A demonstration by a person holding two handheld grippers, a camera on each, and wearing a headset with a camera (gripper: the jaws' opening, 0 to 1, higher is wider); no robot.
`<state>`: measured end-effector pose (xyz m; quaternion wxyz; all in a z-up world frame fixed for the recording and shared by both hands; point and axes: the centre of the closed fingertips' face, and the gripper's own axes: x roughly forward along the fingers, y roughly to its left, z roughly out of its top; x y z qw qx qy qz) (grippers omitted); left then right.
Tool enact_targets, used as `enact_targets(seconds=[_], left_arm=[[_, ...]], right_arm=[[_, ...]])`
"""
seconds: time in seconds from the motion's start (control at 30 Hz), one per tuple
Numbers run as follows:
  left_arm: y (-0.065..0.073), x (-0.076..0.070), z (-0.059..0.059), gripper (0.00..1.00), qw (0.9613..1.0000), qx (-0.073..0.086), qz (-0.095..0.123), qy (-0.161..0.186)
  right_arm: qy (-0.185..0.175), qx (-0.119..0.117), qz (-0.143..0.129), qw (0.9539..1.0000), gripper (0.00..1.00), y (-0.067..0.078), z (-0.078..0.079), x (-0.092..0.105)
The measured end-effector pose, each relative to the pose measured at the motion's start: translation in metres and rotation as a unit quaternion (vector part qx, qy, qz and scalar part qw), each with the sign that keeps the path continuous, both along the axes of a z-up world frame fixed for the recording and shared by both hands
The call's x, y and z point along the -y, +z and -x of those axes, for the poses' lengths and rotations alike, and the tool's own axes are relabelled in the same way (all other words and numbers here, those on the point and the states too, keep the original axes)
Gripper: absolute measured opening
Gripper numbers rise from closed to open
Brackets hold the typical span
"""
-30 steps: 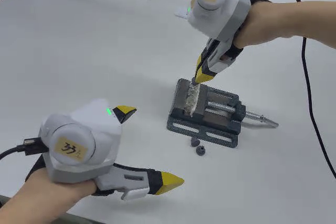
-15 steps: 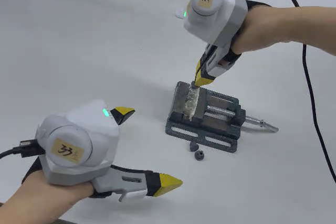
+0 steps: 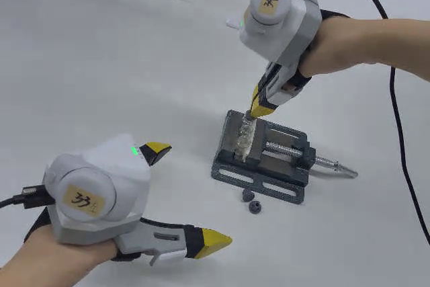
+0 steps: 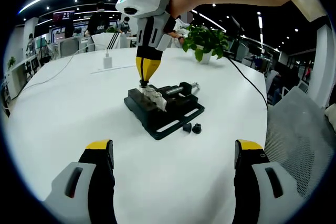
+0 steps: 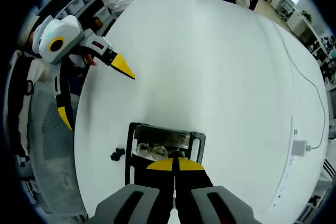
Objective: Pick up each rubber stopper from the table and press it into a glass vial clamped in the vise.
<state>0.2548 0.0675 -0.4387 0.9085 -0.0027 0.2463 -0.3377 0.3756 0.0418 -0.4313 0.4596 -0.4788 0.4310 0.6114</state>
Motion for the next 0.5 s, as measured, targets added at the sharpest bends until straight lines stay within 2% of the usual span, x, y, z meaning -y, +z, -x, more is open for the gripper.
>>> enact_targets(seconds=[0.33,0.5], left_arm=[[0.0004,0.0041,-0.0032,0.95,1.0,-0.002,0.001,0.001],[0.0058,0.0042,-0.0043,0.95,1.0,0.005,-0.001,-0.003]], right_arm=[[0.013,0.009,0.015,0.9998,0.0,-0.0016,-0.0033,0.0007],[0.0,0.011,0.01,0.9999,0.0,-0.001,-0.0037,0.0013]])
